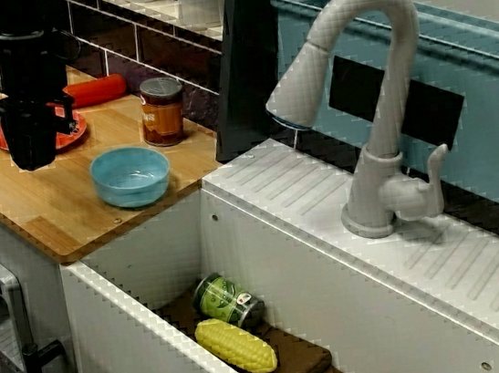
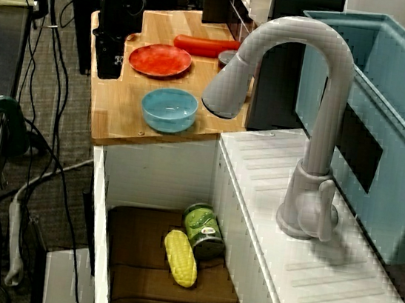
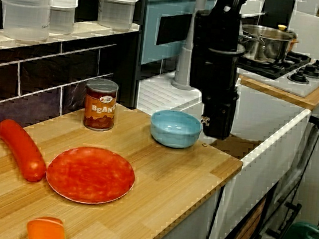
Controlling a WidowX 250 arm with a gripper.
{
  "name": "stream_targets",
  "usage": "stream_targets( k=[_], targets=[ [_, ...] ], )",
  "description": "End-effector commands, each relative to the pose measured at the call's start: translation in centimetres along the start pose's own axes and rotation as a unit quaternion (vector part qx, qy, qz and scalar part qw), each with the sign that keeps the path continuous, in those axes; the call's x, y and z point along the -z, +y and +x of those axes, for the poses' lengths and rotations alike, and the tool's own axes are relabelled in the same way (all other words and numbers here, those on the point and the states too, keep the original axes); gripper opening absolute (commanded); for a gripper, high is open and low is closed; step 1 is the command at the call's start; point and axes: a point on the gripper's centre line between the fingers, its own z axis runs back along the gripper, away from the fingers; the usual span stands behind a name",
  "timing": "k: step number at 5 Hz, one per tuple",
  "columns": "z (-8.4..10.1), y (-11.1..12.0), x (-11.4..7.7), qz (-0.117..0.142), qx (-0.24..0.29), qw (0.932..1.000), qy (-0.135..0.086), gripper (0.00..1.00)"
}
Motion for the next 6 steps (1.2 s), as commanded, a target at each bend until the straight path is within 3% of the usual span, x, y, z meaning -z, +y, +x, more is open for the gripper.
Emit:
stream_targets(
  k=[1,2,4,6],
  targets=[
    [-0.7,-3.8,-0.2,0.013,0.008,0.9987,-0.050,0.00],
    [-0.9,-5.2,-0.6,0.022,0.010,0.9977,-0.064,0.00],
    [-1.2,-7.3,-0.2,0.033,0.007,0.9968,-0.072,0.00],
    [-0.4,-8.9,0.0,0.061,-0.028,0.9917,-0.110,0.00]
  ],
)
